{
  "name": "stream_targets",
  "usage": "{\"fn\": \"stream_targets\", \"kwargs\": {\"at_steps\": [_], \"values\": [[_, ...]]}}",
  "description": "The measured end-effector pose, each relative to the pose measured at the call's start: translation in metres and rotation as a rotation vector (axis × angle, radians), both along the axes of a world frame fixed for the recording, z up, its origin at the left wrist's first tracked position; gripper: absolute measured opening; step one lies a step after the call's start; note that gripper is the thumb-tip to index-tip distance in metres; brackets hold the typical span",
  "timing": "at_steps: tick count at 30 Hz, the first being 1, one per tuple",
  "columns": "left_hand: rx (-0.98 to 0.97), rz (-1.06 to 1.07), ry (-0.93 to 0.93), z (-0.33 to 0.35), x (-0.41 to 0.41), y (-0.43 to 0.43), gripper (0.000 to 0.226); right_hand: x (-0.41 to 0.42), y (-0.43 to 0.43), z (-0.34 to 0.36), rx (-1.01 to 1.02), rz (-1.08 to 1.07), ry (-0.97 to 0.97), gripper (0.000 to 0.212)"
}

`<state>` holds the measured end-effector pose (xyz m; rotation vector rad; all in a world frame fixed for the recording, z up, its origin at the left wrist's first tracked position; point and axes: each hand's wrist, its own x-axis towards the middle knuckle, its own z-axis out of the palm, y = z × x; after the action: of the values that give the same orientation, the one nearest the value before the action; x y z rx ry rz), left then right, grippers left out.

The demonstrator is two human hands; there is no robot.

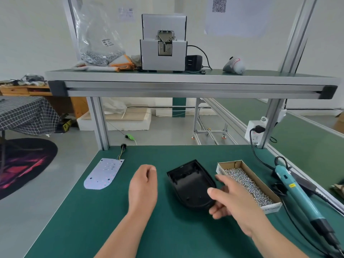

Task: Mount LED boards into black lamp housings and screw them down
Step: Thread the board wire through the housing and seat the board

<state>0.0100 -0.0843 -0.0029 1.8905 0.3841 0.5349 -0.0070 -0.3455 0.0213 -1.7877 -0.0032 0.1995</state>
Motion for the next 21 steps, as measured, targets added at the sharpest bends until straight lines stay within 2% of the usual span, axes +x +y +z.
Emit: {"fn": "stream_targets", "kwargs": {"at_steps": [3,5,8,11,13,17,21], "values": [[0.164,0.145,0.019,0.006,0.005,0.030,0.023,-0.024,-0.005,0.003,-0.130,0.053,-0.005,0.091],[0.289,0.256,0.099,0.008,0.007,0.055,0.023,-0.036,-0.010,0.004,-0.223,0.107,-0.003,0.091],[0.419,0.411,0.308,0.007,0.002,0.094,0.047,-0.047,-0.013,0.010,-0.371,0.234,0.004,0.094],[0.490,0.430,0.501,0.001,-0.003,0.117,0.059,-0.051,-0.009,0.017,-0.505,0.349,0.015,0.093],[0.563,0.409,0.573,-0.001,-0.003,0.118,0.059,-0.051,-0.006,0.017,-0.576,0.384,0.015,0.094],[0.575,0.397,0.602,0.002,-0.003,0.115,0.054,-0.050,-0.008,0.016,-0.714,0.439,-0.016,0.097],[0.513,0.396,0.660,0.011,-0.001,0.111,0.057,-0.048,-0.014,0.016,-0.717,0.421,-0.004,0.102]]}}
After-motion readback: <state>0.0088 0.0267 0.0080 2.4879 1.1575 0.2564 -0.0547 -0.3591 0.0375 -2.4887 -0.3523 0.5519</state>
